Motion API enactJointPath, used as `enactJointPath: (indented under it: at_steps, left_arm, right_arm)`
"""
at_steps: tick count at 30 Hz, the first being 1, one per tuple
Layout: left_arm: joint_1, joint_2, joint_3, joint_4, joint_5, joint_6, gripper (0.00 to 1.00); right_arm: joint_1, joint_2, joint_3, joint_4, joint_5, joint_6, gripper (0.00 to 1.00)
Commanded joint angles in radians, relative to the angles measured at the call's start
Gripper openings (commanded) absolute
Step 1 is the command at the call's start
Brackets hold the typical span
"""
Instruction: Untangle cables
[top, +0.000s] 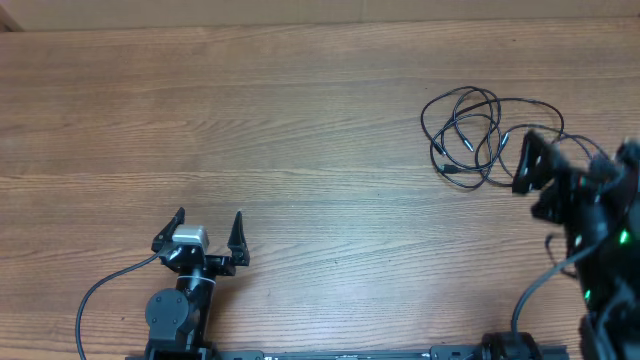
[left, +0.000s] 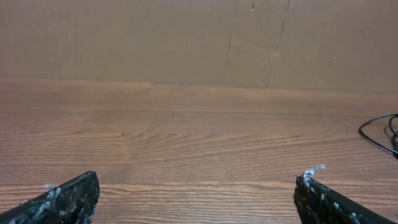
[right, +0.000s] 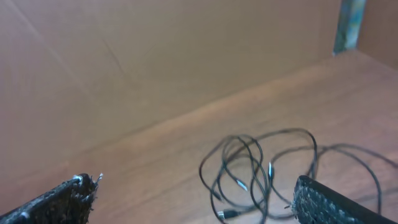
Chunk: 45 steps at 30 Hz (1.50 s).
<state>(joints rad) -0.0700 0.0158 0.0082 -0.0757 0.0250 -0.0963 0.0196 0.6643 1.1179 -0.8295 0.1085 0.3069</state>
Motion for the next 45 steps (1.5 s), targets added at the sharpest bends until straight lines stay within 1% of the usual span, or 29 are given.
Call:
enactJointPath:
  at_steps: [1,7,15,23,28,34,38,40,42,45]
  left_arm:
    - [0.003,-0.011,-0.003,-0.002,-0.008,0.022,0.99]
    - [0.003,-0.011,-0.003,-0.002,-0.008,0.022,1.0]
    - [0.003,-0.011,-0.003,-0.002,-0.009,0.022,0.99]
    - [0.003,-0.011,-0.003,-0.002,-0.008,0.023,1.0]
    - [0.003,-0.011,-0.003,-0.002,-0.008,0.023,0.99]
    - [0.003,-0.011,-0.003,-0.002,-0.009,0.022,1.0]
    - [0.003,-0.011,-0.003,-0.002,-0.009,0.022,0.99]
    - [0.003,-0.011,-0.003,-0.002,-0.009,0.023,0.99]
    - [0.003,-0.011,-0.003,-0.002,-0.009,0.023,1.0]
    - [0.003,-0.011,-0.003,-0.002,-0.008,0.022,0.99]
  right_arm:
    - [-0.003,-0.094,-0.097,0.003,0.003,0.0,1.0]
    - [-0.003,-0.243,-0.296,0.003,0.003,0.0,1.0]
    - [-0.003,-0.41,-0.513,0.003,0.003,0.0,1.0]
    - [-0.002,-0.565,-0.674,0.002,0.003,0.0,1.0]
    - [-0.002,-0.66,-0.728,-0.053,0.003,0.0,1.0]
    - [-0.002,-0.661,-0.745,-0.147,0.003,0.0,1.0]
    - [-0.002,-0.661,-0.745,-0.153,0.003,0.0,1.0]
    - [-0.002,-0.661,-0.745,-0.14,0.039,0.0,1.0]
    - [-0.002,-0.661,-0.745,-0.093,0.051,0.0,1.0]
    - [-0.002,-0.661,-0.754,0.045,0.06,-0.001,1.0]
